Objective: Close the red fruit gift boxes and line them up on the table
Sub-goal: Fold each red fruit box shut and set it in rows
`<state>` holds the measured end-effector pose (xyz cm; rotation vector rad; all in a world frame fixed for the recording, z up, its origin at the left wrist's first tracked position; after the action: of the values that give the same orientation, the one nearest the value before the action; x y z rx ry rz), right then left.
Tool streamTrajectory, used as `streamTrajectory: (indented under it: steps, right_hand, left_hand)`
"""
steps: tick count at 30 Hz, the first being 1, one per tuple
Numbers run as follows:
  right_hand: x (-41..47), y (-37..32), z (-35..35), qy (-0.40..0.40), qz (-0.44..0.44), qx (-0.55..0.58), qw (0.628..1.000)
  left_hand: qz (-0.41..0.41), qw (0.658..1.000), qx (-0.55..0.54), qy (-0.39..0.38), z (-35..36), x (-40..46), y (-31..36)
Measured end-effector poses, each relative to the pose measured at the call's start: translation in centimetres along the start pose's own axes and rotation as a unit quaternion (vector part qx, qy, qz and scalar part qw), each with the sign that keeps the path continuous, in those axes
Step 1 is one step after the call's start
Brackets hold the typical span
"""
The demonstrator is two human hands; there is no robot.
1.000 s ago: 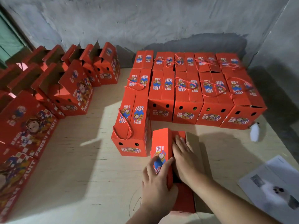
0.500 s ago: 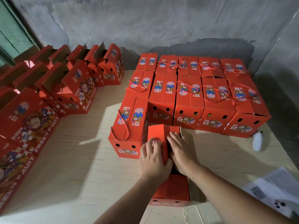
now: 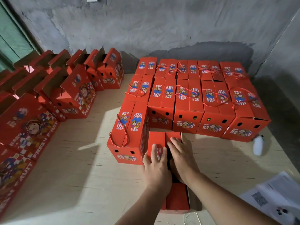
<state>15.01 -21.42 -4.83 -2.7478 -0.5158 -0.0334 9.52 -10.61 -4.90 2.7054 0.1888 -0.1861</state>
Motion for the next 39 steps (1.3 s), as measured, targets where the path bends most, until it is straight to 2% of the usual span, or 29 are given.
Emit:
streamTrajectory:
  steps: [8, 10, 13, 15, 16, 17, 18, 19, 20, 22, 25, 28, 31, 32, 34, 36, 37, 39]
  right_hand:
    - [-0.2, -1.1, -0.7, 0.053, -0.031, 0.011, 0.998]
    - [-0.1, -1.0, -1.1, 0.060, -0.018, 0.071, 0.996]
    - [-1.6, 2.0, -2.9, 0.142, 0.106, 0.181, 0.967]
    - [-4.0, 5.6, -3.2, 0.193, 0.235, 0.200, 0.931]
    - [-5.3, 7.4, -2.6, 0.164, 0.316, 0.208, 0.911]
    - [-6.5, 8.8, -1.6, 0.103, 0.394, 0.240, 0.881]
    - [-7.4, 9.3, -0.6, 0.039, 0.444, 0.294, 0.846]
    - [-7.6, 9.1, 0.2, -0.005, 0.454, 0.353, 0.818]
    - [-7.5, 8.8, 0.2, -0.032, 0.441, 0.390, 0.808]
    - [-7.0, 8.3, -0.5, -0.062, 0.406, 0.402, 0.818]
    - [-6.4, 8.4, -1.9, -0.092, 0.371, 0.409, 0.829]
    - [-5.6, 7.4, -3.6, -0.091, 0.302, 0.457, 0.832]
    - [-4.6, 4.9, -4.2, -0.097, 0.236, 0.559, 0.789]
    - [-4.3, 3.8, -4.0, -0.102, 0.218, 0.562, 0.791]
    - [-3.2, 1.5, -3.4, -0.100, 0.175, 0.511, 0.836]
    - [-2.1, -0.1, -2.0, -0.098, 0.171, 0.430, 0.881]
    - [-1.5, -0.6, -1.4, -0.102, 0.182, 0.389, 0.897]
    - [-0.3, -1.2, -0.7, -0.104, 0.194, 0.351, 0.910]
  left_hand:
    - [0.044, 0.999, 0.022, -0.022, 0.9, 1.0, -1.7]
    - [0.049, 0.997, 0.047, -0.041, 1.4, 1.4, -1.5]
    - [0.037, 0.998, 0.026, -0.031, 1.5, 1.2, -1.9]
    - [0.038, 0.999, 0.013, -0.016, 1.3, 0.9, -2.0]
    - [0.041, 0.999, 0.010, -0.011, 1.2, 0.8, -2.0]
    - [0.045, 0.999, 0.009, -0.009, 1.1, 0.9, -1.8]
    - [0.047, 0.999, 0.011, -0.007, 1.0, 0.9, -1.7]
    - [0.051, 0.999, 0.016, -0.003, 1.0, 1.0, -1.7]
    - [0.053, 0.998, 0.022, 0.003, 0.9, 1.0, -1.6]
    - [0.068, 0.997, 0.033, 0.028, 0.6, 0.8, -1.3]
    - [0.136, 0.988, 0.037, 0.063, 0.4, 0.6, -0.1]
    - [0.188, 0.981, 0.036, 0.023, 0.0, 1.5, 0.6]
    - [0.188, 0.980, 0.061, -0.002, 0.0, 2.2, 0.6]
    - [0.182, 0.981, 0.062, 0.001, 0.0, 2.2, 0.7]
    - [0.181, 0.981, 0.062, 0.014, -0.1, 2.2, 0.8]
    - [0.205, 0.975, 0.082, 0.019, 0.0, 2.4, 0.8]
    - [0.216, 0.973, 0.081, 0.023, 0.0, 2.4, 0.7]
    - [0.221, 0.974, 0.013, 0.039, -0.7, 2.4, 0.2]
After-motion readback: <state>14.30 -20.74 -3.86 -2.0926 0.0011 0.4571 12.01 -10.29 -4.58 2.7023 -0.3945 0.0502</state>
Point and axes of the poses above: each hand's wrist, its own x-axis towards the middle knuckle, its own z-axis out of the palm, y = z × x, the point moved 7 cm from there along x, towards the middle knuckle, and after that the axes turned 5 degrees about -x, right-handed, at the moved point
